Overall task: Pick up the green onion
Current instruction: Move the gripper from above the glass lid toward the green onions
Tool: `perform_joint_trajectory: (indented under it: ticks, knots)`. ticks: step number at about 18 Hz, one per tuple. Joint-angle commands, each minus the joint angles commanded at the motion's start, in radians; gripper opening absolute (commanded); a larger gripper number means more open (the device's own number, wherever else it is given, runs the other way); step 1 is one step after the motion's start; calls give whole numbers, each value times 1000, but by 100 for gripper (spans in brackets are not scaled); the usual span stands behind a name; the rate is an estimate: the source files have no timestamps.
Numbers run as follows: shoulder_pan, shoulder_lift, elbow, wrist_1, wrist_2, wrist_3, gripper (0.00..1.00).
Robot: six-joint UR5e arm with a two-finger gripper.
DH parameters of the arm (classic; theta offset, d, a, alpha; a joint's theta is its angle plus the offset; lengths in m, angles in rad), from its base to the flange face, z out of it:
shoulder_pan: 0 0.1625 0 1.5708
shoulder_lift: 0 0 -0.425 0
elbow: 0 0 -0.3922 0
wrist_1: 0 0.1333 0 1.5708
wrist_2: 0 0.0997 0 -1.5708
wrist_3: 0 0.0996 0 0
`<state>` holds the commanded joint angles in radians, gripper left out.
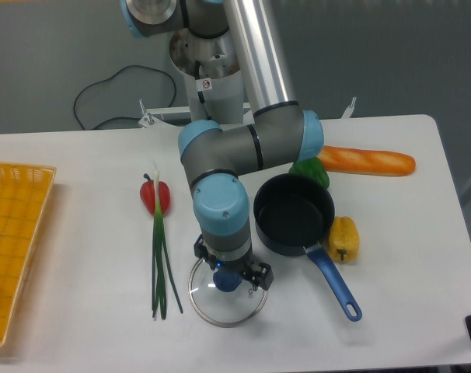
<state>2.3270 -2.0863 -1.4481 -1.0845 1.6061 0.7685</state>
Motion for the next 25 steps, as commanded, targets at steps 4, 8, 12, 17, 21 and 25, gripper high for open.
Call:
perform_joint_trajectory:
  ticks: [4,8,12,17,21,25]
  knots:
    - [-2,9,-3,-2,8,28,100]
    - [-8,29,-49,0,75,26,100]
    - [-20,55,-89,0,104,15,100]
    - [-23,64,-117,3,74,-141,100]
    - [-41,66,-135,2,74,-170,100]
    - [-49,66,-141,27,74,-227,100]
